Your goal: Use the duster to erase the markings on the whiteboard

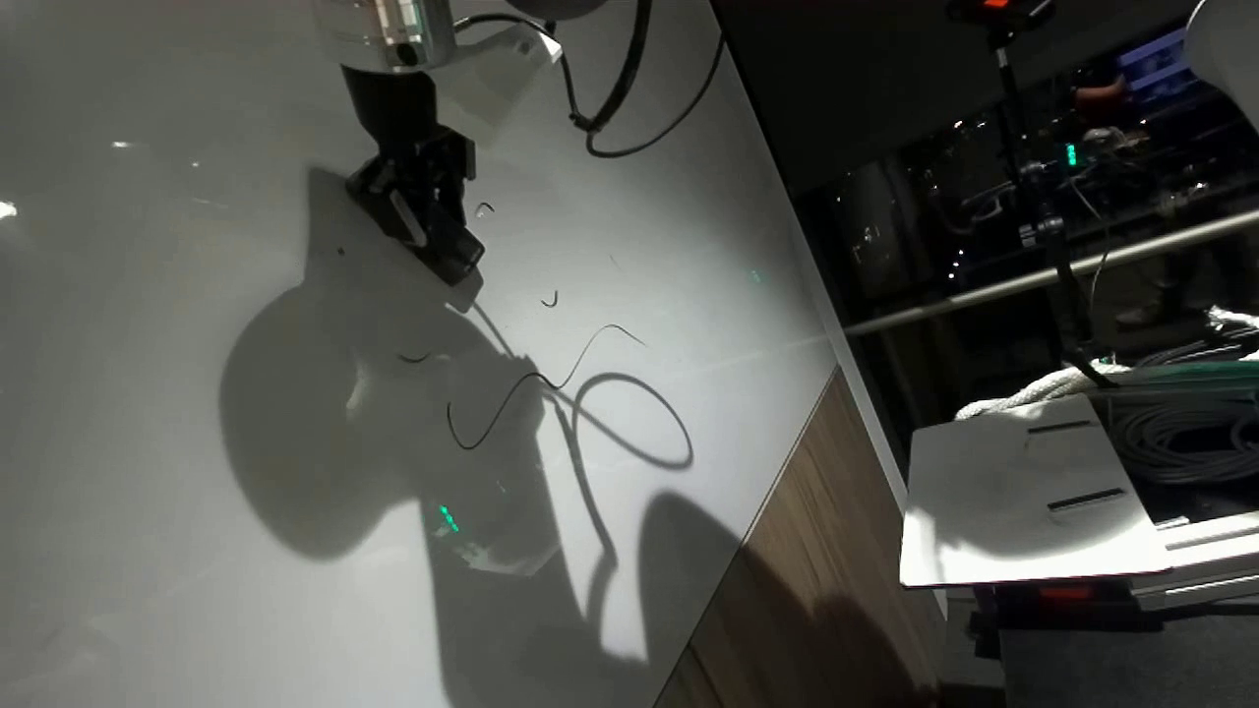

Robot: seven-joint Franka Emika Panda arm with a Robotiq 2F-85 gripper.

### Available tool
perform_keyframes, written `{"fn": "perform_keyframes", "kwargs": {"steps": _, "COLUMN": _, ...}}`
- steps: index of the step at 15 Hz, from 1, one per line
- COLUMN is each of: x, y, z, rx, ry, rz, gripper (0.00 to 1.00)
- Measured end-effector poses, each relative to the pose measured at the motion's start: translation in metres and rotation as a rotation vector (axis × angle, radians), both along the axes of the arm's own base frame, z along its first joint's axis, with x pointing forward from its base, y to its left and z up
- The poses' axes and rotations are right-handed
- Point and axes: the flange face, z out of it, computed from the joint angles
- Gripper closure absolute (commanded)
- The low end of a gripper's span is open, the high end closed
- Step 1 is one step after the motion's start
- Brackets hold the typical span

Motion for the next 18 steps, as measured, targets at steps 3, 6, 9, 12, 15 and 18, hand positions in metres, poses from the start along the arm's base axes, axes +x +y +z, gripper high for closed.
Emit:
{"fn": "perform_keyframes", "kwargs": {"steps": 3, "x": -0.003, "y": 0.048, "z": 0.001, "rx": -0.006, "ry": 0.016, "rz": 0.071, "gripper": 0.71}}
{"fn": "perform_keyframes", "kwargs": {"steps": 6, "x": -0.001, "y": 0.080, "z": -0.007, "rx": -0.010, "ry": 0.038, "rz": 0.118, "gripper": 0.71}}
{"fn": "perform_keyframes", "kwargs": {"steps": 9, "x": 0.002, "y": 0.088, "z": -0.016, "rx": -0.030, "ry": 0.058, "rz": 0.133, "gripper": 0.71}}
{"fn": "perform_keyframes", "kwargs": {"steps": 12, "x": 0.005, "y": 0.083, "z": -0.015, "rx": -0.046, "ry": 0.080, "rz": 0.146, "gripper": 0.71}}
{"fn": "perform_keyframes", "kwargs": {"steps": 15, "x": 0.008, "y": 0.063, "z": -0.011, "rx": -0.048, "ry": 0.105, "rz": 0.131, "gripper": 0.71}}
{"fn": "perform_keyframes", "kwargs": {"steps": 18, "x": 0.009, "y": 0.031, "z": -0.004, "rx": -0.061, "ry": 0.101, "rz": 0.083, "gripper": 0.71}}
